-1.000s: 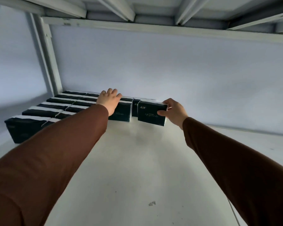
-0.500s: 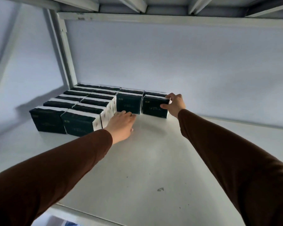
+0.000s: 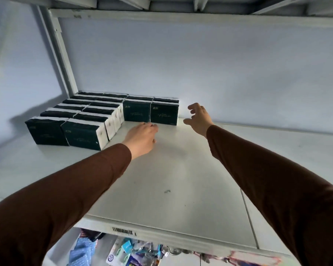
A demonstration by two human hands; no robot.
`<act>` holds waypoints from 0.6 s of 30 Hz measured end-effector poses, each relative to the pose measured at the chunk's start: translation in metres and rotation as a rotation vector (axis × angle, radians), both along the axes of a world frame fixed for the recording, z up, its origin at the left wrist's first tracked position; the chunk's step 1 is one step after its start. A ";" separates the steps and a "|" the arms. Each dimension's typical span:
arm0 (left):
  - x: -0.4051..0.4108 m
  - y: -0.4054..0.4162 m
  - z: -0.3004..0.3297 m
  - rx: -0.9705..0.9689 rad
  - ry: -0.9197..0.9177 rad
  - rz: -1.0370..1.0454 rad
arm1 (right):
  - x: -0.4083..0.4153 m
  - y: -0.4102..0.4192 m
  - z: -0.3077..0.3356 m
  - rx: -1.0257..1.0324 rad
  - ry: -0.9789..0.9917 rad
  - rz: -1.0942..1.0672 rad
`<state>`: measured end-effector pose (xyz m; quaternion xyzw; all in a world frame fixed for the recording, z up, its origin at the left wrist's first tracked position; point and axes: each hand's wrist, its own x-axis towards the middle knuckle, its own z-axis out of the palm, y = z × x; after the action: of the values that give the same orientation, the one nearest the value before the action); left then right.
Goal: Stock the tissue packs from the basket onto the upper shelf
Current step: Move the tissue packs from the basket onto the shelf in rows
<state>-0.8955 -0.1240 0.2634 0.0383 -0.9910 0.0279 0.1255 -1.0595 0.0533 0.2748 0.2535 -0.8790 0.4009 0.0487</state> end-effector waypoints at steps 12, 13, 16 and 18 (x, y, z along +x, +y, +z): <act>0.076 0.242 0.012 0.157 0.160 -0.283 | 0.161 0.297 0.009 0.255 0.287 0.108; 0.084 0.267 0.008 0.175 0.171 -0.319 | 0.174 0.326 0.008 0.261 0.306 0.100; 0.105 0.343 -0.002 0.232 0.196 -0.426 | 0.215 0.408 0.006 0.261 0.377 0.049; 0.120 0.394 -0.012 0.264 0.203 -0.507 | 0.244 0.459 0.000 0.262 0.403 -0.010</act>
<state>-0.7756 0.2699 0.2517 -0.1916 -0.9465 -0.1372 0.2207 -0.8155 0.5121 0.2746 0.3280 -0.8973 0.2247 0.1918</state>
